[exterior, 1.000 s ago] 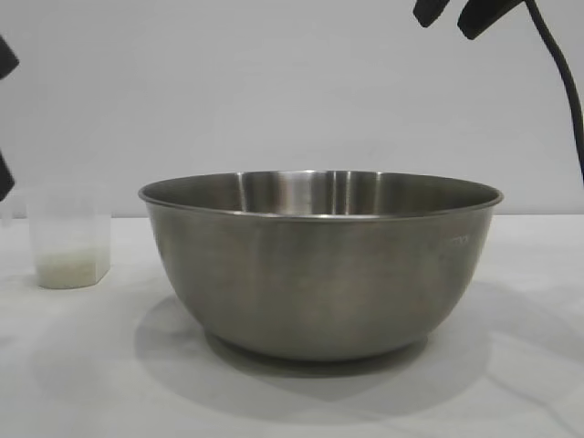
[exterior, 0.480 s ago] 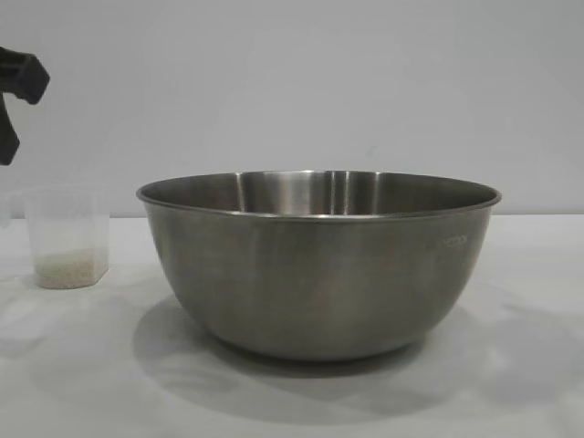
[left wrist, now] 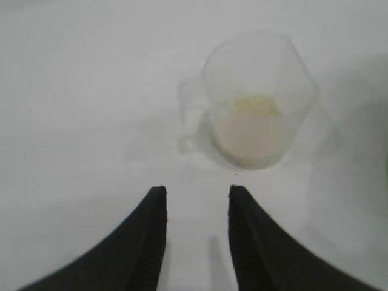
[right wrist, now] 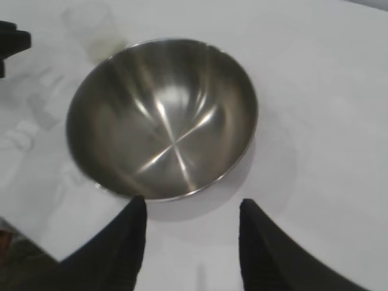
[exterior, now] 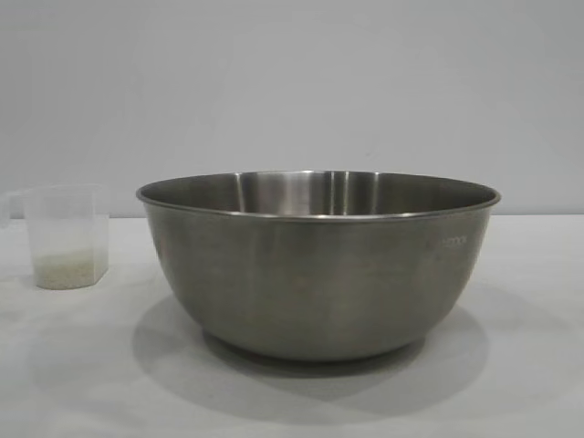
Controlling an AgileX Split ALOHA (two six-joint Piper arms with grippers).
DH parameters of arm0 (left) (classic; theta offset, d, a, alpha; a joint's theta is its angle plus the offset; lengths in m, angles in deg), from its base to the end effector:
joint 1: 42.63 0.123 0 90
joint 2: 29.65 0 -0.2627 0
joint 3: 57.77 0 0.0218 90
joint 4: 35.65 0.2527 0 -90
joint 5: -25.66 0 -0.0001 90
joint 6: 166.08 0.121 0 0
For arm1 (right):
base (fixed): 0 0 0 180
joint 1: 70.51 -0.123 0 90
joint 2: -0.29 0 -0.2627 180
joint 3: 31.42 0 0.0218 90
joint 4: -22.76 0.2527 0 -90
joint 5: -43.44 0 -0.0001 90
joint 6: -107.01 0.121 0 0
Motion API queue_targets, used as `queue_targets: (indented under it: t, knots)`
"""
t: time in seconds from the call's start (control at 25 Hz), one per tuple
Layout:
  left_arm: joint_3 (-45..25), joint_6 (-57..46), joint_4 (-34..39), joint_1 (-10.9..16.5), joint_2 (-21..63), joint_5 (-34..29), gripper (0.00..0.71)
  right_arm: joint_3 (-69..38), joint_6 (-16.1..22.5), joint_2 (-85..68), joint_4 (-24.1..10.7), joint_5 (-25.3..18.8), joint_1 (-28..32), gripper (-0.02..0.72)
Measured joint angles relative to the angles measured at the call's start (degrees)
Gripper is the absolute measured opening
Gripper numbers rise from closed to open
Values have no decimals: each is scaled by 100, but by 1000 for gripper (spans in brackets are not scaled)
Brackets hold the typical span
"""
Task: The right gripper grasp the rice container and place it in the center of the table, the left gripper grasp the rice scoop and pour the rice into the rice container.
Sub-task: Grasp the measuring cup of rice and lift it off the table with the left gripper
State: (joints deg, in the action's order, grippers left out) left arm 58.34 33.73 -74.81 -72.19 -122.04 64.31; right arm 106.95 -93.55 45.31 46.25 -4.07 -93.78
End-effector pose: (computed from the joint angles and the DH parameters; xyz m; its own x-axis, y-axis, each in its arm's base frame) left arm 0.2185 -0.0691 0.0999 -0.5178 0.0623 -0.8532 0.0586 0.9976 0.0373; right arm 0.1252 0.0926 0.2684 -0.5669 -0.3200 -0.7591 -0.6224 0.7700 0.1402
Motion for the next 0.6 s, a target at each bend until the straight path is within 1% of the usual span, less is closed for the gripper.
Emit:
queue_targets:
  t: [0.12,0.16,0.2,0.24,0.28,0.32,0.4,0.48,0.6]
  knots:
    - [-162,-280,311,0,0,226,225,0,11,-377,-64,-647,269,298]
    - [-186,-340,380,0,0,290,225,0,172,-483,-148,-820,398,298]
    - [-211,-357,435,0,0,338,225,0,591,-595,-353,-969,484,298]
    - [-223,-383,449,0,0,350,225,0,984,-751,-649,-1115,572,298]
    - [-223,-437,457,0,0,363,225,0,1214,-882,-867,-1283,624,298]
    - [-223,-478,483,0,0,375,225,0,1344,-996,-1073,-1446,657,298]
    - [-223,-513,538,0,0,375,225,0,1455,-1300,-1299,-1696,667,298]
    - [-223,-668,577,0,-107,397,225,0,1509,-1578,-1357,-1863,667,298]
    - [-323,-960,893,0,-486,617,225,0,1520,-1969,-1497,-2095,667,298]
